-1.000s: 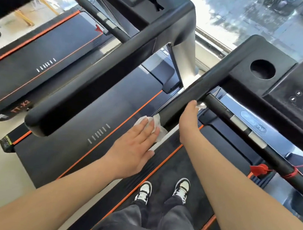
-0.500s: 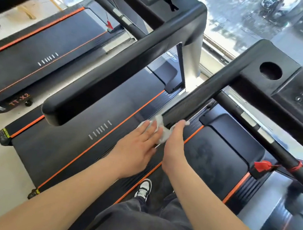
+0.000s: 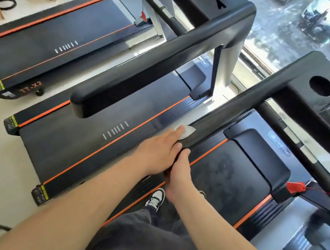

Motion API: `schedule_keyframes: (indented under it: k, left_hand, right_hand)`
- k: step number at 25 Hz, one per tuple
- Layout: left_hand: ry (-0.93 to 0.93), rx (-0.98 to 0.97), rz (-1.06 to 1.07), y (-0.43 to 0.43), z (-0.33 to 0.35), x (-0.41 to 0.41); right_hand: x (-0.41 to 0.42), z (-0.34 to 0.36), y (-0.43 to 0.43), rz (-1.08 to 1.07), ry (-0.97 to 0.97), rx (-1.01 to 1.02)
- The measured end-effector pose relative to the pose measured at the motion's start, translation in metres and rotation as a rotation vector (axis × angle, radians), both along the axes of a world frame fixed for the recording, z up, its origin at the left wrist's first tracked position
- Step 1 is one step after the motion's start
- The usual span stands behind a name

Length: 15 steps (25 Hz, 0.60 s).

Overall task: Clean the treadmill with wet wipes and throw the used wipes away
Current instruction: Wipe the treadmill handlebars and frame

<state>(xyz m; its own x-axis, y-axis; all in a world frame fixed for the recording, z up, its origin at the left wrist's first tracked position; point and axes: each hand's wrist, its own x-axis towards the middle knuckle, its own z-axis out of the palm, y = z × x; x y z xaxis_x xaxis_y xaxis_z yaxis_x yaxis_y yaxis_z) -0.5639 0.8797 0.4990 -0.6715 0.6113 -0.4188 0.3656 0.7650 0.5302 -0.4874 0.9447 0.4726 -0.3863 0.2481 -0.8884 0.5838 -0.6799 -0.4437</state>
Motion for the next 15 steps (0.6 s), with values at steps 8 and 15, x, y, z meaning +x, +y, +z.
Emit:
schedule_keyframes:
  k: [8, 15]
  left_hand:
    - [0.004, 0.13, 0.564, -0.085, -0.022, 0.075]
    - [-0.336, 0.272, 1.059, -0.064, -0.028, 0.071]
  right_hand:
    - [0.006, 0.009, -0.046, -0.067, -0.097, -0.258]
    - [0.0, 0.025, -0.031, -0.123, -0.062, -0.385]
